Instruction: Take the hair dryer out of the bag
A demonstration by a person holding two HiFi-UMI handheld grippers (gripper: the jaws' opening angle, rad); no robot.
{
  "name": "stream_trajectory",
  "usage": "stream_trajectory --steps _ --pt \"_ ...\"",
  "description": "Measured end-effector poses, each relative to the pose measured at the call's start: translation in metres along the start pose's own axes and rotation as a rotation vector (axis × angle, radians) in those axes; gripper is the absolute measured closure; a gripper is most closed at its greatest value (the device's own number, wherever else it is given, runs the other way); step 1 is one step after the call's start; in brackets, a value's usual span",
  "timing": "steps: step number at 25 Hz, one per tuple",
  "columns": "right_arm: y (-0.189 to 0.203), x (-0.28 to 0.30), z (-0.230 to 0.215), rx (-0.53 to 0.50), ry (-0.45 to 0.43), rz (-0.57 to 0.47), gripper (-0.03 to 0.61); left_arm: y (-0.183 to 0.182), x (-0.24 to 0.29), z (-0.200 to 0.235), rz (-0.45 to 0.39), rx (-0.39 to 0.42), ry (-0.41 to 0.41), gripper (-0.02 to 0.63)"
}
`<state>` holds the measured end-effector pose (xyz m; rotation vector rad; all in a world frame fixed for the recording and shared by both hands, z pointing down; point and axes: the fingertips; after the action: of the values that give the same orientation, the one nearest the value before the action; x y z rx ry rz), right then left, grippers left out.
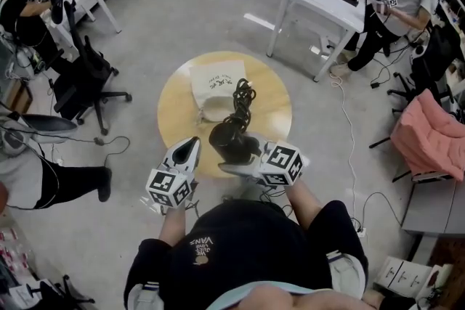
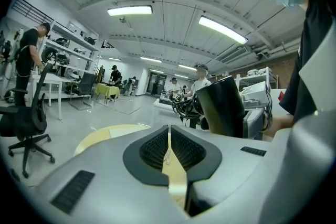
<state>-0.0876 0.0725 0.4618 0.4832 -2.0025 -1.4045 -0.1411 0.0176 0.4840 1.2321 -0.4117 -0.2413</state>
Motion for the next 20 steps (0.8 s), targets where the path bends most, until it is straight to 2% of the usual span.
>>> stream_trajectory --steps 20 --pt "-0.008 -0.010 0.011 0.100 -0.008 -0.110 0.221 -0.001 -0.005 -0.020 0.004 0.024 0.041 0.586"
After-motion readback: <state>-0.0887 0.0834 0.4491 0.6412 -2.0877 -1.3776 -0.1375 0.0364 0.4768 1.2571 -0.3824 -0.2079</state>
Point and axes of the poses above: the fingertips, and each gripper's own axes: x forward along the fingers, z to its left, y out of its underside, and after that the axes turned 12 degrees about y, right-handed
